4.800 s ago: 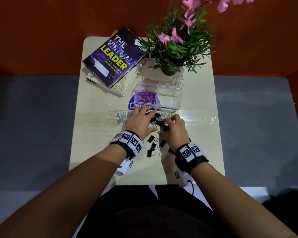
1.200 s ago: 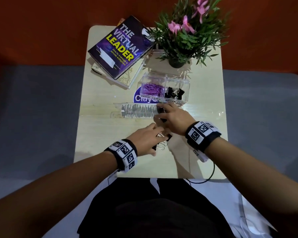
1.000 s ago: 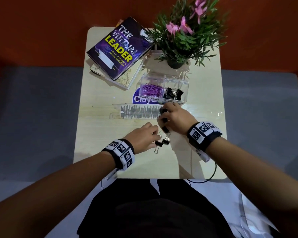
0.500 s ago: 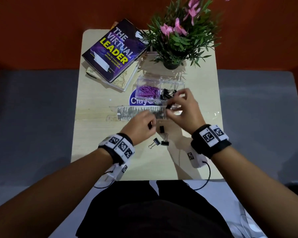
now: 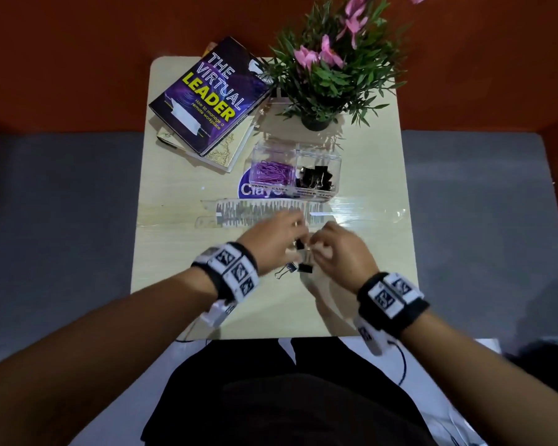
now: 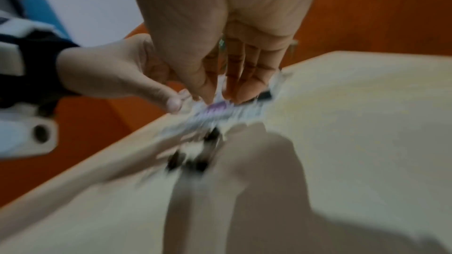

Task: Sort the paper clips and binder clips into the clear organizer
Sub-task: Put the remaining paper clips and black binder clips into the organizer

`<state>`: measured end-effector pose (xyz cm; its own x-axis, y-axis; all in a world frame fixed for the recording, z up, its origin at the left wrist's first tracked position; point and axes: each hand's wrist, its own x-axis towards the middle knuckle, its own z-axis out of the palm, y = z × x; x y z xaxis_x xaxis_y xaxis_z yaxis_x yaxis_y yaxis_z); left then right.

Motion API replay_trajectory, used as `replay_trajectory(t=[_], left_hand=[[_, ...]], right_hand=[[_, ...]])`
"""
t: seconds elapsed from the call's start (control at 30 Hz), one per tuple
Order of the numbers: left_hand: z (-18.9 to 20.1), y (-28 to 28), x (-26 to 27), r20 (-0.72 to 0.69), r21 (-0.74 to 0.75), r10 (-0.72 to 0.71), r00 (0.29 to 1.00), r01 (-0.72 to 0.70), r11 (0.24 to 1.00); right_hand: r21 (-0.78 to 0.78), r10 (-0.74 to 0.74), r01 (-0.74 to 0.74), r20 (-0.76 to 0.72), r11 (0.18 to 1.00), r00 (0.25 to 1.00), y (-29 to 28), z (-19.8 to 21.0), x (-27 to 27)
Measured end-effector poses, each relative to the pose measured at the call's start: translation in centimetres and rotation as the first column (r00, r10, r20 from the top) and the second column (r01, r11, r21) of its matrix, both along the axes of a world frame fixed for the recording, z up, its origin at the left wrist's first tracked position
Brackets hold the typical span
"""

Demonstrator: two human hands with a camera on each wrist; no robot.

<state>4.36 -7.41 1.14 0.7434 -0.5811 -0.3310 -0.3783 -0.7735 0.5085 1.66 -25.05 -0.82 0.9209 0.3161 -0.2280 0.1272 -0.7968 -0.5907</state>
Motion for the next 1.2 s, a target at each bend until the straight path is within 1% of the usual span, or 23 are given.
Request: replay_trajectory(t=[0.03,0.07,0.1,0.13,0.2,0.27,0.37,0.43,0.5,0.57,0.63,0.7,0.73,0.8,0.9,0.97,1.07,1.13,1.2], left_hand=[[-0.8,0.2,-0.8,-0.03,0.058,-0.095,0.995,0.096,0.994],[-1.6,0.3,-1.2,-0.055,0.106,-0.153,0.987,0.158,0.982],[-2.2,0.3,-1.3,-0.066,0.136,-0.175,0.982,0.183,0.974],[-2.4,0.3,-1.2,-0.066,0.152,-0.176,0.982,0.185,0.971],[-2.7,0.0,-1.1,-0.053,0.153,-0.168,0.984,0.174,0.973],[-3.3,0.1,-1.1,-0.037,0.132,-0.15,0.988,0.154,0.979],[-4.1,0.5,-1.6,0.007,0.095,-0.094,0.996,0.093,0.991],[-4.3,0.7,-2.0,0.028,0.074,-0.058,0.998,0.056,0.996],[-4.3,0.7,-2.2,0.048,0.051,-0.02,0.999,0.017,0.999],[-4.2,0.5,-2.4,0.039,0.029,0.031,0.999,-0.032,0.999],[-3.8,0.3,-2.4,0.004,0.002,0.101,0.995,-0.101,0.995],[-3.2,0.2,-2.4,-0.036,-0.047,0.194,0.98,-0.195,0.98],[-2.7,0.1,-2.2,-0.066,-0.076,0.244,0.968,-0.248,0.966],[-1.5,-0.2,-1.3,-0.104,-0.119,0.328,0.939,-0.339,0.933],[0.6,-0.8,1.9,-0.027,-0.196,0.394,0.919,-0.391,0.899],[1.7,-1.6,4.7,0.036,-0.253,0.413,0.91,-0.392,0.885],[2.9,-3.1,8.4,0.129,-0.263,0.38,0.916,-0.338,0.904],[3.0,-3.9,9.8,0.223,-0.223,0.302,0.927,-0.253,0.941],[2.5,-4.2,10.5,0.263,-0.112,0.185,0.947,-0.161,0.981]], right_hand=[[-0.012,0.042,-0.042,-0.047,0.999,0.998,0.2,-0.6,-1.3],[-0.022,0.06,-0.062,-0.09,0.998,0.994,0.4,-1.2,-2.3],[-0.034,0.049,-0.053,-0.117,0.998,0.992,0.7,-1.6,-2.9],[-0.047,0.017,-0.023,-0.124,0.999,0.992,1.1,-1.9,-3.3],[-0.077,-0.048,0.041,-0.092,0.996,0.995,1.5,-2.5,-3.7],[-0.073,-0.063,0.059,-0.054,0.996,0.997,1.9,-2.9,-3.8],[-0.018,-0.077,0.077,-0.013,0.997,0.997,1.9,-3.4,-4.2],[0.003,-0.115,0.115,-0.03,0.993,0.993,1.5,-3.4,-4.2],[0.029,-0.135,0.138,-0.084,0.99,0.987,0.8,-3.2,-3.9],[0.095,-0.197,0.205,-0.084,0.974,0.977,0.4,-2.1,-3.1],[0.198,-0.281,0.277,-0.009,0.94,0.96,0.6,-0.4,-1.6],[0.253,-0.323,0.291,0.095,0.923,0.942,1.0,1.4,1.0],[0.257,-0.332,0.289,0.141,0.922,0.933,1.1,2.0,2.4],[0.252,-0.336,0.286,0.182,0.924,0.924,0.8,2.8,5.0],[0.197,-0.323,0.288,0.183,0.937,0.928,-0.8,2.8,6.3],[0.141,-0.31,0.288,0.174,0.947,0.935,-2.7,2.1,4.9],[0.049,-0.291,0.287,0.132,0.957,0.947,-7.0,0.3,0.2],[-0.05,-0.286,0.291,0.096,0.955,0.954,-10.6,-0.6,-3.9],[-0.121,-0.311,0.316,0.062,0.941,0.948,-14.2,-1.1,-8.3]])
